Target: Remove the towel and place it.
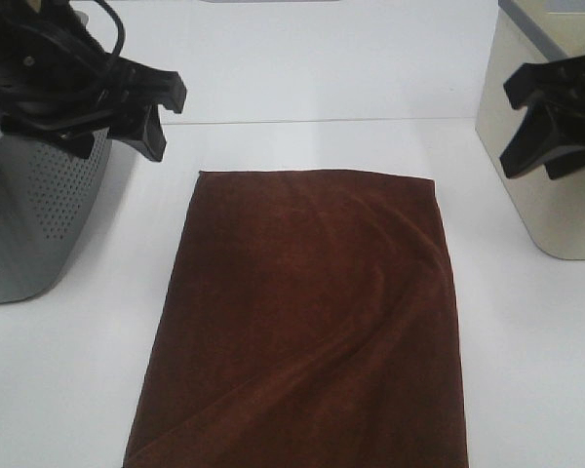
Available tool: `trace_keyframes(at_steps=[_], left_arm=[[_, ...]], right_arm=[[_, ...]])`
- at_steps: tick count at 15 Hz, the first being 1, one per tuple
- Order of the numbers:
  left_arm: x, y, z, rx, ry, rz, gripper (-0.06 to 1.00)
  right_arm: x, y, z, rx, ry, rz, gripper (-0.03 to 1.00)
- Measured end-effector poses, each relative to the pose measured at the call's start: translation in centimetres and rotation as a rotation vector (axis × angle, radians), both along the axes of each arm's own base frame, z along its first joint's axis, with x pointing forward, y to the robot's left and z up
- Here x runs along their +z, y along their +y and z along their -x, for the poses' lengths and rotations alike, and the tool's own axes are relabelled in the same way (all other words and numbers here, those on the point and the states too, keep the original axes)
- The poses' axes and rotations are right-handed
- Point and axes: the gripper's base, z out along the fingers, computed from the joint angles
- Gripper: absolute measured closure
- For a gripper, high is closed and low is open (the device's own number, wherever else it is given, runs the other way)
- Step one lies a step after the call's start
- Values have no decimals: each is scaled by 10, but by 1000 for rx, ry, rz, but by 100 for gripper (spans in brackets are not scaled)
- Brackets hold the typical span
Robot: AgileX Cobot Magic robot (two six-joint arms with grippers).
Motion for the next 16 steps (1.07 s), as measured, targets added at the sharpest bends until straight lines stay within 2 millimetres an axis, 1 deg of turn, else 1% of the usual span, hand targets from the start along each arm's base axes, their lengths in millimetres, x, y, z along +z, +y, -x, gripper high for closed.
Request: trace_keyframes(at_steps=[2, 3, 4, 6, 7, 8, 10, 12, 14, 16], left_arm=[[-12, 1, -32, 25, -5, -8, 32], [-19, 3, -49, 45, 2, -14, 32], [-31, 4, -66, 60, 18, -25, 32], [-48, 4, -96, 67, 27, -42, 32], [-55, 1, -109, 67, 24, -43, 32], [-61, -3, -122, 68, 17, -42, 32], [-71, -11, -144, 64, -1, -36, 32], [-82, -19, -164, 60, -22, -30, 32], [-99, -26, -180, 55, -24, -33, 32], [-114, -30, -192, 56, -18, -36, 32]], right_arm=[[-5, 7, -37, -4, 4, 2, 54], [-11, 11, -55, -5, 15, 4, 54], [-21, 14, -73, -6, 33, 8, 54], [-39, 21, -106, -6, 52, 12, 54], [-45, 24, -122, -7, 46, 14, 54], [-57, 26, -137, -6, 49, 25, 54], [-76, 28, -161, -17, 49, 63, 54], [-105, 26, -181, -46, 70, 126, 54], [-126, 24, -196, -73, 81, 176, 54], [-146, 25, -207, -80, 95, 192, 54]])
